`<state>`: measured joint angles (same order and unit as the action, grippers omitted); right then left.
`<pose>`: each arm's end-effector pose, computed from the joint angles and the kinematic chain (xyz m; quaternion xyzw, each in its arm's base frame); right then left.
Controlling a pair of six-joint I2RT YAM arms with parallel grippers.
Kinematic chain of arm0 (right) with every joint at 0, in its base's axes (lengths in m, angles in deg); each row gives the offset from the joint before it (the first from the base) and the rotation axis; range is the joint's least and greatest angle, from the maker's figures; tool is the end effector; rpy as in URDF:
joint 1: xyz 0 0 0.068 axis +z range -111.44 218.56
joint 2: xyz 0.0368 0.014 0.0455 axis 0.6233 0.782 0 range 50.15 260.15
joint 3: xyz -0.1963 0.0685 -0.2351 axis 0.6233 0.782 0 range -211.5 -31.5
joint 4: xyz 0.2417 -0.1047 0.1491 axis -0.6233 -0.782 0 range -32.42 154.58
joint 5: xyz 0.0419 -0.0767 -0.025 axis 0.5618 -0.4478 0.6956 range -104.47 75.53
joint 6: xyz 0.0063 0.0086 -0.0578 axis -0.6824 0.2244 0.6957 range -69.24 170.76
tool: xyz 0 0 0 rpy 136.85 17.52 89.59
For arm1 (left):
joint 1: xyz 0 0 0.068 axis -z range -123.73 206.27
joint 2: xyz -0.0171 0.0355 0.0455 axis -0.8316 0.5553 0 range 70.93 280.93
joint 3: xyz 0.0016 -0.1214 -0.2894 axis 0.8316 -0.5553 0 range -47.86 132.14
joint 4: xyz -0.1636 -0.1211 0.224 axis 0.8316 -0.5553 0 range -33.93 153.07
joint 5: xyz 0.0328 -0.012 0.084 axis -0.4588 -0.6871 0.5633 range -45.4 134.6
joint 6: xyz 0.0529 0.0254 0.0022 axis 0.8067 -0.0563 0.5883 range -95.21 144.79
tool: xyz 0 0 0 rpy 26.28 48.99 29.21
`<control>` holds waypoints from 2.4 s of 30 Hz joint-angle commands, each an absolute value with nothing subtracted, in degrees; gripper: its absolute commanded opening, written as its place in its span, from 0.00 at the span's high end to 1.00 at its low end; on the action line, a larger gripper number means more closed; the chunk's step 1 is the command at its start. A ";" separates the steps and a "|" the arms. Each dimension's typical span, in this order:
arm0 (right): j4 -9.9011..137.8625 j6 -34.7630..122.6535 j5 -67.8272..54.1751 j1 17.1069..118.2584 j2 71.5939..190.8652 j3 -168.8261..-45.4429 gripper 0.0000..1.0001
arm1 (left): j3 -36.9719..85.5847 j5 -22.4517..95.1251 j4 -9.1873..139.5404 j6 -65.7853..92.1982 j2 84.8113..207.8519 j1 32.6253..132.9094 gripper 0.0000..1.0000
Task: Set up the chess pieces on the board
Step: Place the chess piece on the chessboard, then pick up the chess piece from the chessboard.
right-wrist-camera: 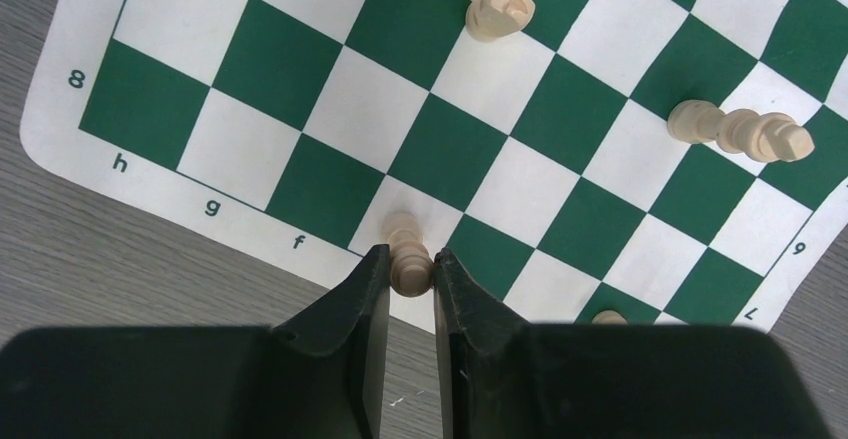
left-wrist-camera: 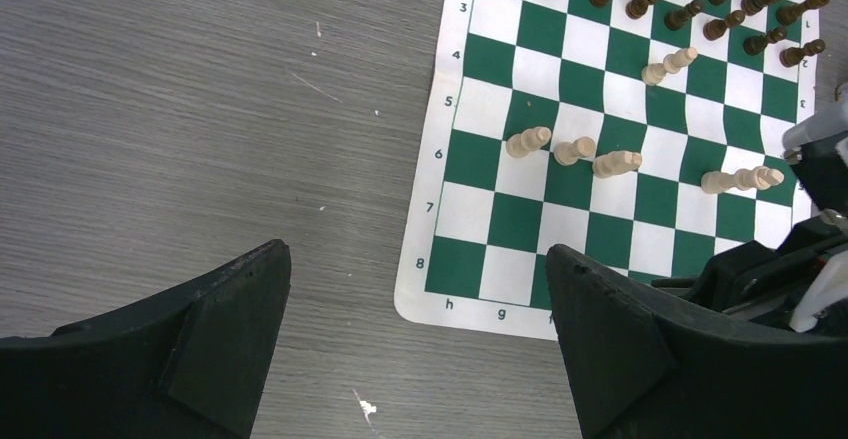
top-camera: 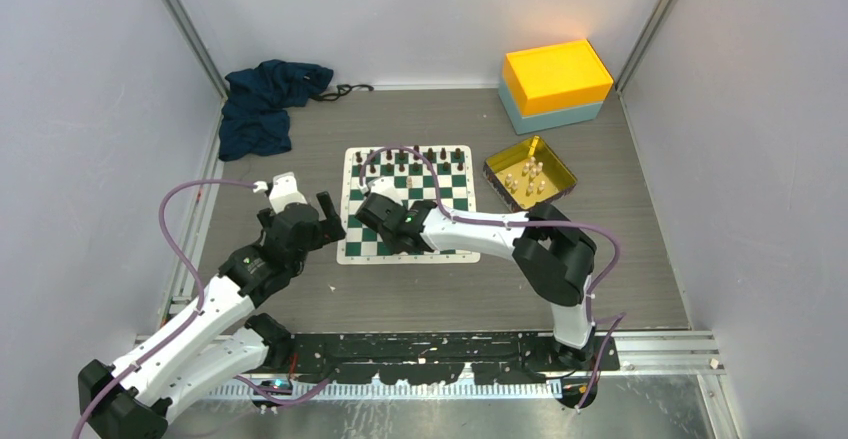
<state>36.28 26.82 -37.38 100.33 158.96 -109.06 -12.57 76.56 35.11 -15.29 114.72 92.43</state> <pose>0.2293 0.3922 0.2073 -0.2572 0.9115 0.0346 0.3191 0.1601 -0.0891 0.2767 -0.1532 0.8536 -0.0738 0.4924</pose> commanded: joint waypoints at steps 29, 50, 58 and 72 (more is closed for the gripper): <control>36.45 27.23 -38.90 100.84 156.79 -111.26 0.66 | -12.93 78.44 35.91 -15.75 113.68 92.65 0.01; 34.76 29.24 -45.26 101.67 149.91 -113.88 0.65 | -12.44 78.82 35.37 -15.73 113.26 92.67 0.01; 35.46 29.71 -47.65 94.24 144.81 -112.77 0.65 | -12.28 79.05 35.37 -15.56 113.41 92.68 0.01; 37.34 30.57 -40.22 83.52 146.13 -109.94 0.54 | -12.31 79.05 36.60 -15.21 115.09 92.66 0.00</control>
<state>34.58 29.81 -42.76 84.53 146.24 -109.98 -13.08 77.13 34.95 -15.27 114.96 92.43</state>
